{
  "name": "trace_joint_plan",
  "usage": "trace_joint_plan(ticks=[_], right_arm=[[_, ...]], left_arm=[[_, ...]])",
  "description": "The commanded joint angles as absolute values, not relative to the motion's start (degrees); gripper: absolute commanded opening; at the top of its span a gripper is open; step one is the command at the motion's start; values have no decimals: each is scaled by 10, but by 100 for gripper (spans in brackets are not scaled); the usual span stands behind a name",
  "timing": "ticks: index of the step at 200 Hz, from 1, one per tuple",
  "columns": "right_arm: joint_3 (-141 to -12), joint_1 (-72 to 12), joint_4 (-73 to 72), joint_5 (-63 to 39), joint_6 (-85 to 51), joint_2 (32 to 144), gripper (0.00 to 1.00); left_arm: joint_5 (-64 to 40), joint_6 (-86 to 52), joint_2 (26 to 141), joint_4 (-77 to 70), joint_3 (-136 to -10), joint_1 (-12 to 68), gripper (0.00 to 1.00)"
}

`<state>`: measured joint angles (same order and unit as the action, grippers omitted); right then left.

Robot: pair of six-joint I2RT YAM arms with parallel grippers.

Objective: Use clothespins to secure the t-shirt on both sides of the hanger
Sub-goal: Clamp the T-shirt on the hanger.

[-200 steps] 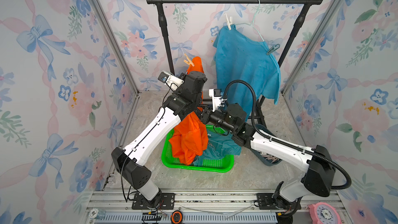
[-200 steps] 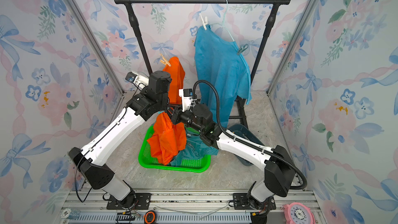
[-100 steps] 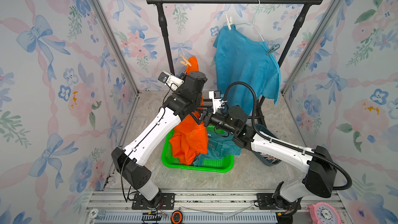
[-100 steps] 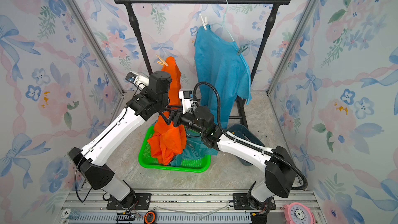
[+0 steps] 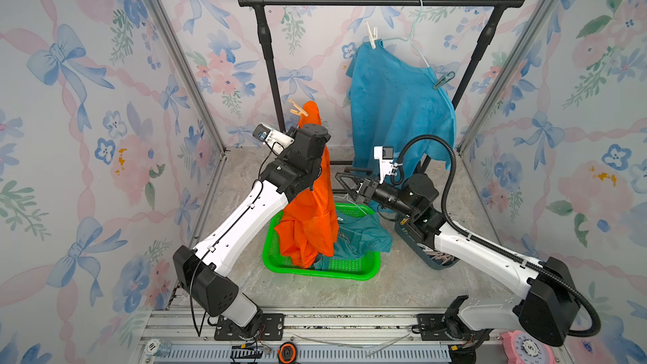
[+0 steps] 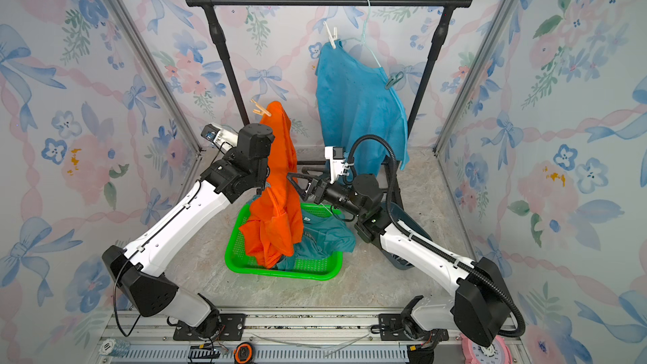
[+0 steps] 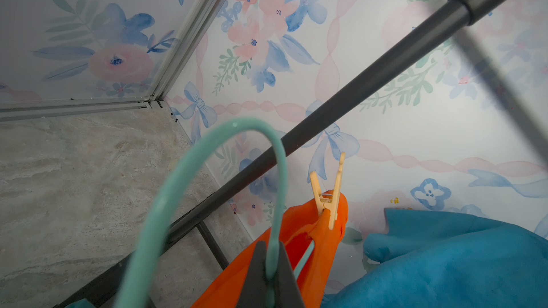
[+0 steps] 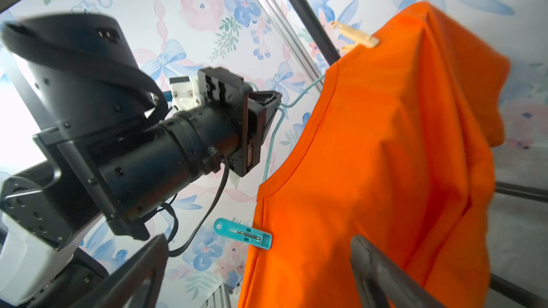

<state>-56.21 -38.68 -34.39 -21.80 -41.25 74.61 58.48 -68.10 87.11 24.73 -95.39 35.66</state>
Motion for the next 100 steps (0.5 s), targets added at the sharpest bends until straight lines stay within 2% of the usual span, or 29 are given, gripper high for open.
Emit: trace_joint_plan(ticks=[1,29,41,71,100], right_arm=[[-563,-358,-303,-256,-376,693,96],[-572,-320,-222,-265,-322,646,96],[-584,-301,-184,-277,-307,637,96],[-601,-245,-156,-329,-307,635,96],[-621,-205,-132,-364,-297,640,96]], left_arm=[[563,-621,838,218,-941,356,0],[491,-442,802,104,-872,348,0],[408,-378,773,42,-822,330,0],[207,-319,701,-38,-727,267,0],[101,-234,680,0,-746,250,0]])
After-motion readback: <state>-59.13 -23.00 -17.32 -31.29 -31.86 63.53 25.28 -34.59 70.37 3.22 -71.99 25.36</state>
